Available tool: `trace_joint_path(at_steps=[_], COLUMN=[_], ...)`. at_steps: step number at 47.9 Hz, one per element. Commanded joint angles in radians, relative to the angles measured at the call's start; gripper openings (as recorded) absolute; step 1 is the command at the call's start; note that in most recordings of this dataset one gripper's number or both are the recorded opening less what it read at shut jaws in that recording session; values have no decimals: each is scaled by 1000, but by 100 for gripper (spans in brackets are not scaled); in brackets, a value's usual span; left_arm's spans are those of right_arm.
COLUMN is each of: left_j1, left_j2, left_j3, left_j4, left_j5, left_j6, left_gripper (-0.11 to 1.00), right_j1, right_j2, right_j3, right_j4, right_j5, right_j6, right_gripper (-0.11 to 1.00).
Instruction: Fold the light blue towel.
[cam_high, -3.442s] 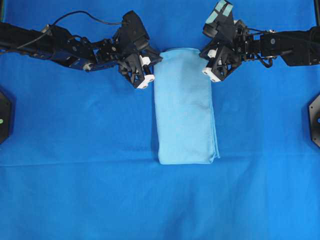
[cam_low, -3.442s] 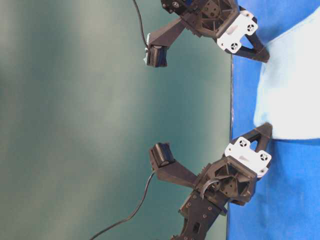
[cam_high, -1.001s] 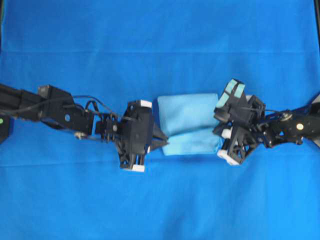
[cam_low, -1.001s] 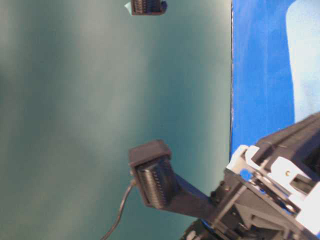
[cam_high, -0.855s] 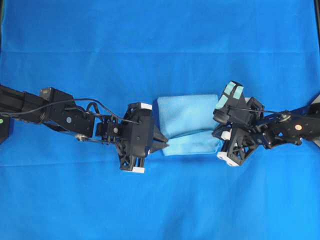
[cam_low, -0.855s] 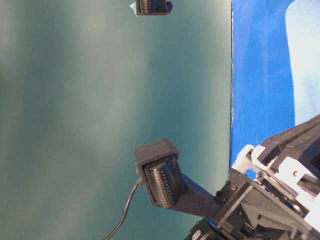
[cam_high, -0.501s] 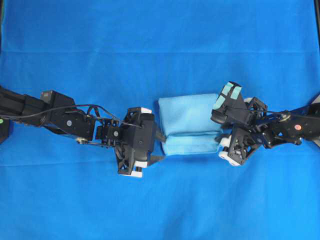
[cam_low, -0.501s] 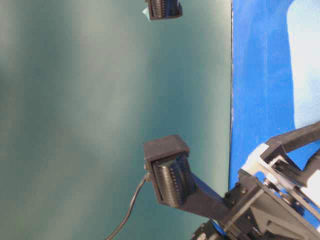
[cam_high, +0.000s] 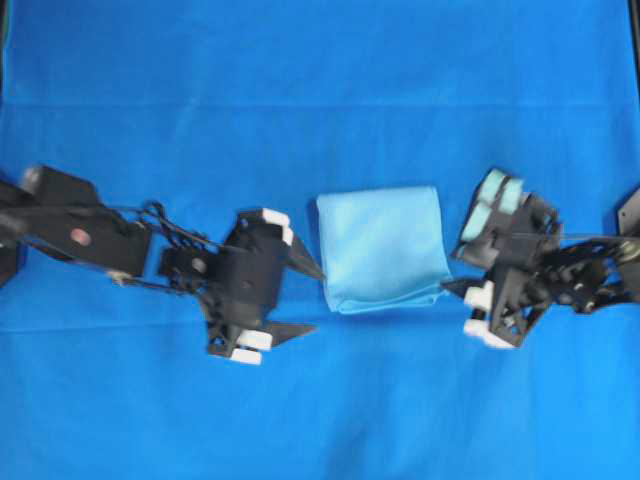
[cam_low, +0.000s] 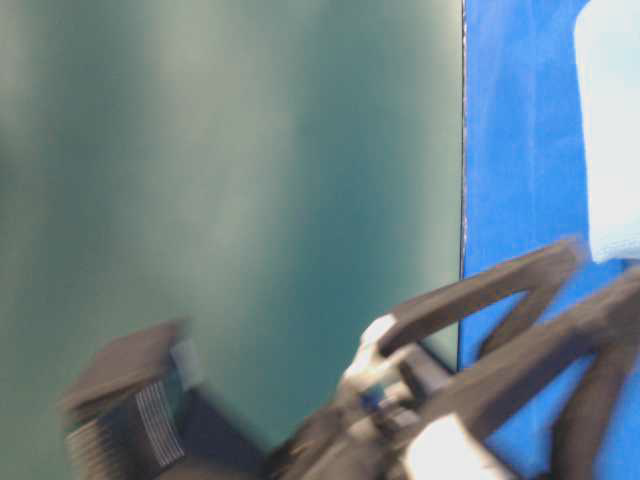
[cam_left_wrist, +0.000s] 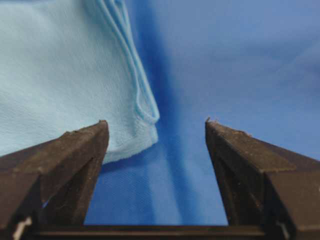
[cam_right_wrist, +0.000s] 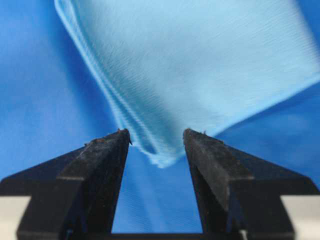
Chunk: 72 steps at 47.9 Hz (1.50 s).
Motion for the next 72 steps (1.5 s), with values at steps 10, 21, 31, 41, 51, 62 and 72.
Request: trace_joint_path(at_steps=[10,21,31,41,51,62,72], left_j1=[17,66,109,150,187,212,218], left_j2=[-301,-502,-726,-963,-1146,-1243,-1244], left_j3=[126,276,397,512,614,672,683], left_j4=[2,2,2,3,3,3,3], left_j5=[5,-52,-52,-23,34,92,92], left_j6=[3,6,9,25,28,25,21], left_gripper=[73,73,73,73,73,72,72], right_j1=[6,8,6,6,0,-25,-40], right_j2=[-276,-526,-695,-825,-920,-950,-948], right_j3=[44,106,163,253,330,377,403], right_j4=[-140,-233,-275,-325,-353,-359,-362], right_j5=[107,146,207,230,232,233,233], right_j6=[-2,-9,-64,-66,-61,-52,-15], right_gripper=[54,54,54,53,53,53,53])
